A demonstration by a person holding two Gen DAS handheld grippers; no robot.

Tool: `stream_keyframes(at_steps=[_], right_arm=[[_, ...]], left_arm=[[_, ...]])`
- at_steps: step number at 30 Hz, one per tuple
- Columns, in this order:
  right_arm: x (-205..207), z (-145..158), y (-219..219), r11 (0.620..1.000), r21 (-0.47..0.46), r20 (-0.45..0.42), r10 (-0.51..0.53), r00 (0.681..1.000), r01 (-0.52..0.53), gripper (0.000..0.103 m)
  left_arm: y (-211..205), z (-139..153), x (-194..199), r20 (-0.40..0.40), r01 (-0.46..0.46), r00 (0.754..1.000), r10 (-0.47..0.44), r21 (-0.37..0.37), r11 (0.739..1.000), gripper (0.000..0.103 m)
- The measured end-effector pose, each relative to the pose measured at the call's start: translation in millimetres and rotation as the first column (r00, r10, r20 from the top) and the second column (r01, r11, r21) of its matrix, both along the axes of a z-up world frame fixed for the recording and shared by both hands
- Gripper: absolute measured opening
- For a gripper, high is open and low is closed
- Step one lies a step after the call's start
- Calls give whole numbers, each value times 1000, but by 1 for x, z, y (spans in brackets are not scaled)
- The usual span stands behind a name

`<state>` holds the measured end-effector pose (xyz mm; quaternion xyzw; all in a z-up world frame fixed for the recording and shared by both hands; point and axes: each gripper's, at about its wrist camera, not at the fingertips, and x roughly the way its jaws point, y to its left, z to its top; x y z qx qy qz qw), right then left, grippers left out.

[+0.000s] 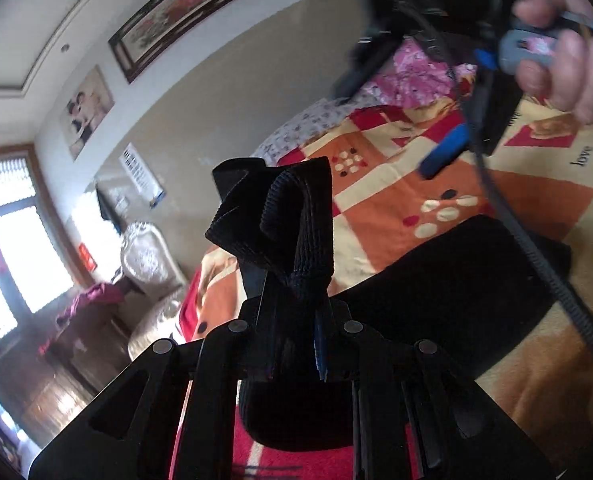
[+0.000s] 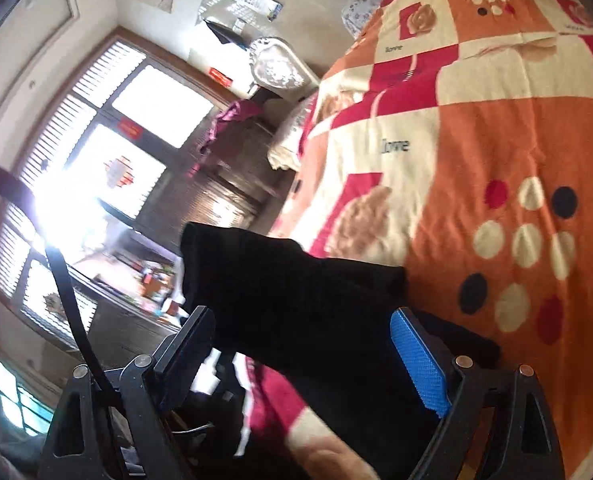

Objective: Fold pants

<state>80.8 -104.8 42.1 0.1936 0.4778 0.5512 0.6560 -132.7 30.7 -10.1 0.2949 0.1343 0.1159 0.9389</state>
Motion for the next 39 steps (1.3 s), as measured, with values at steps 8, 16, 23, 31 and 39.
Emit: stream_keyframes(at_steps=[8,16,23,31,39], right_arm=[[-10,-11,-11,992,128,-100,5,995,8,89],[7,-54,-31,978,-189,-75,-103,992,87,27],[16,-72,-48,954,-220,-95,-227,969,202,42],[-60,29,-43,924,-254,505,-126,854,287,45],[-127,-12,30,895,-424,621,177,764,138,47]], left_arm=[[-48,-23,2,-105,177,980,-167,97,979,13],[-75,-34,-1,-208,227,958,-198,126,966,14],[-60,-8,-29,-263,319,907,-330,-85,944,32],[33,54,-39,-152,113,963,-221,-519,847,32],[89,25,33,-347,-119,869,-352,-838,533,32]])
